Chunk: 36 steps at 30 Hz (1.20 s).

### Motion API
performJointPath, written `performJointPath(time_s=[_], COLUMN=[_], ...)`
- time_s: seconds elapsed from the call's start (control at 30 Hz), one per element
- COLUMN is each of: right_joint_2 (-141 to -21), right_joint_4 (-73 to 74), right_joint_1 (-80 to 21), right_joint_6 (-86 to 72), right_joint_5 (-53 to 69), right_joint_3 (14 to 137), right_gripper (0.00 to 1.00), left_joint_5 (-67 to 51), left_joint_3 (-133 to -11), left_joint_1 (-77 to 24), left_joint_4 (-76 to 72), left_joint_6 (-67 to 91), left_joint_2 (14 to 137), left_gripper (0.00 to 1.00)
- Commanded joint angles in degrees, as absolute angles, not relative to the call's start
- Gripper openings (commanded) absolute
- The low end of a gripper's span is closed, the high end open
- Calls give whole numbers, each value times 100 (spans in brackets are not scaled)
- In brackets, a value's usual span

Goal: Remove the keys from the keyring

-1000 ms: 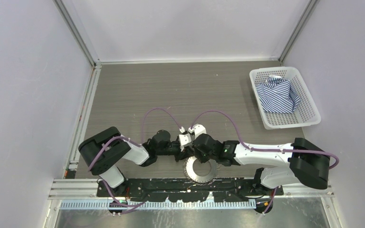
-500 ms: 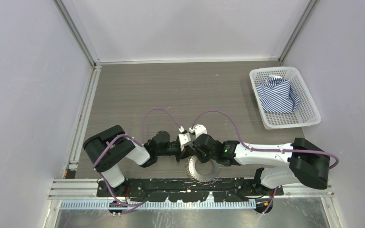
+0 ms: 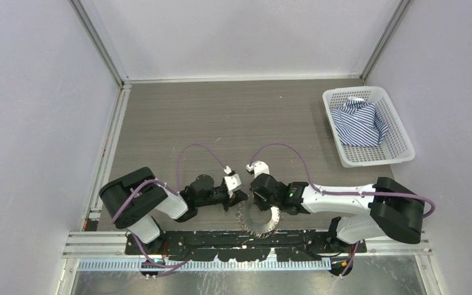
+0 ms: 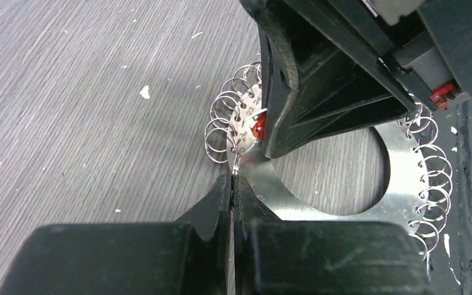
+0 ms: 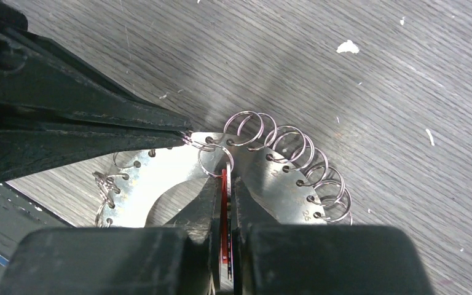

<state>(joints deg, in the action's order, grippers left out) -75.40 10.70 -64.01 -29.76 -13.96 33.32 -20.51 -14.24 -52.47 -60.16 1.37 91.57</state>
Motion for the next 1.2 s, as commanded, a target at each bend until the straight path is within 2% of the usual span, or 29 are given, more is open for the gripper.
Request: performJointPath(time_s=[0.0, 0.17, 0.33, 0.43, 1.0, 1.17], right_joint_2=[-7737, -7805, -8028, -8094, -7857, -7707], right_joint_4=[1362, 1323, 1202, 1068, 785, 686], right_joint_1=[-6378, -6374, -6377, -6373, -6339, -6235], right_joint_6=[-3115, -2931, -2702, -2691, -2866, -2980], right_joint_5=[-1655, -1795, -1658, -1584, -1574, -1456], right_joint_3=[3496, 3661, 3910, 3865, 3559, 3406], right_gripper=[1, 1, 1, 1, 1, 1], left_joint_5=[-1450, -1567, -1799, -1933, -2655, -2732], left_joint_3=[-1240, -1233, -1375, -1535, -2150, -2123], left_joint_1=[-5221, -5221, -5229, -5229, -5216, -5083], left_joint_4=[-6701, -6732, -6635, -6323, -5281, -5423], left_joint_6=[65, 18, -125, -257, -824, -807], left_joint_2=[8858, 8857, 8919, 8925, 9136, 9324], left_gripper=[0, 0, 17, 22, 25, 25])
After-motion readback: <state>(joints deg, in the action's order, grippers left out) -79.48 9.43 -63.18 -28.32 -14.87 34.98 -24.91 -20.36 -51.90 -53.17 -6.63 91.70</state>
